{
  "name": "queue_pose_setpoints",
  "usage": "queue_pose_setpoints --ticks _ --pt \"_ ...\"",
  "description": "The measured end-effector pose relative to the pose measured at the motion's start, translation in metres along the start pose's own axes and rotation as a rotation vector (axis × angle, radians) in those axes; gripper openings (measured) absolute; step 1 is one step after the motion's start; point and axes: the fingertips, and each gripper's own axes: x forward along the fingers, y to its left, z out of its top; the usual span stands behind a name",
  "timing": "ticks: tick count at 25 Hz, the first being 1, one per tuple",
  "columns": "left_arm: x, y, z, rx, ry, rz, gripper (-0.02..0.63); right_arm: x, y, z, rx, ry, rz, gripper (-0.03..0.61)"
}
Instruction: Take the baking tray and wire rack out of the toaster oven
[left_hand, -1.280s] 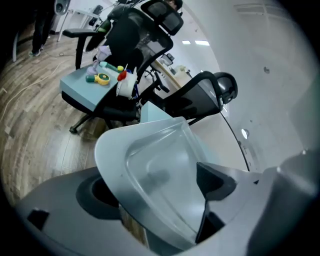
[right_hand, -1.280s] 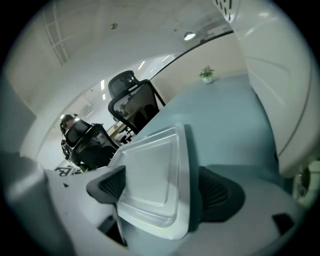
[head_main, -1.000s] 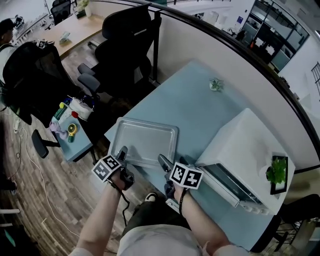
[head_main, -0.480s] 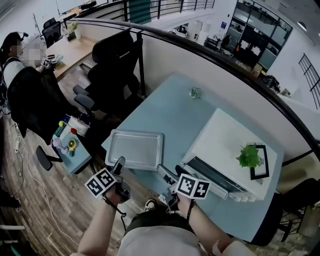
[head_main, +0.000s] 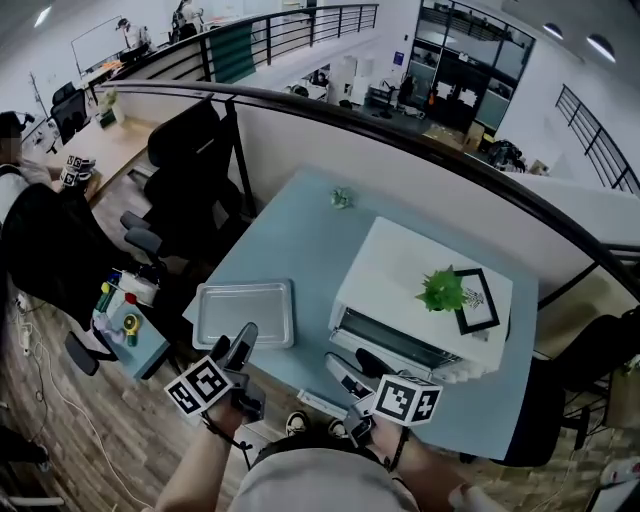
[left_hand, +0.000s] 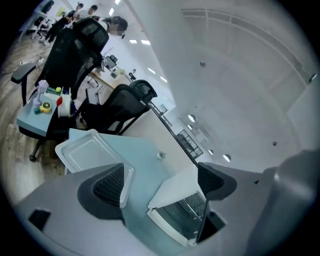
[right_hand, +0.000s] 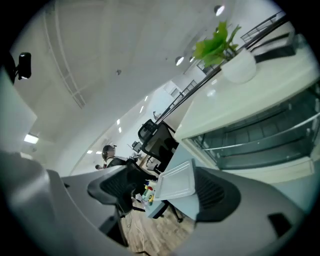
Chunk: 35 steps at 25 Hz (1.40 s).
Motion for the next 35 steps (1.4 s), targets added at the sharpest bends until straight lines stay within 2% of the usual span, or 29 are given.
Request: queue_pose_setpoints --ticks 3,7,16,18,22,24,27,29,31,35 --pt "-0.001 -0.026 -0.014 0.009 0.041 -0.058 0.465 -0.029 -0.005 0.009 0.067 -0.057 0.008 0.433" --pt "0.000 -0.053 -0.033 0.026 0.098 -0.125 0.465 -0.062 -0.015 0.018 0.084 -0.124 -0.024 0.431" --pt "0.017 -0.089 -0.075 0.030 0.222 -0.208 0.465 -0.105 -0.041 0.015 0.147 -0.217 -0.106 0.425" --pt "0.024 -0.097 -0.084 0.023 0.242 -0.227 0.464 -0.114 -0.048 0.020 0.173 -0.264 -0.117 0.420" --pt "0.035 -0.112 -0.100 -0.032 0.255 -0.262 0.464 -0.141 -0.057 0.041 0.245 -0.459 -0.092 0.416" --pt "0.042 -0.119 -0.110 -0.052 0.268 -0.279 0.464 -0.149 -0.064 0.048 0.247 -0.506 -0.097 0.416" --pt "0.052 -0.129 -0.127 -0.081 0.303 -0.305 0.463 -0.168 -0.079 0.054 0.232 -0.568 -0.149 0.413" --pt "0.058 -0.135 -0.135 -0.135 0.306 -0.321 0.464 -0.188 -0.094 0.052 0.304 -0.676 -0.181 0.393" --pt "0.063 -0.139 -0.142 -0.205 0.300 -0.332 0.463 -0.205 -0.107 0.050 0.385 -0.787 -0.177 0.373" --pt "0.071 -0.144 -0.165 -0.254 0.348 -0.349 0.463 -0.216 -0.121 0.043 0.476 -0.857 -0.161 0.373"
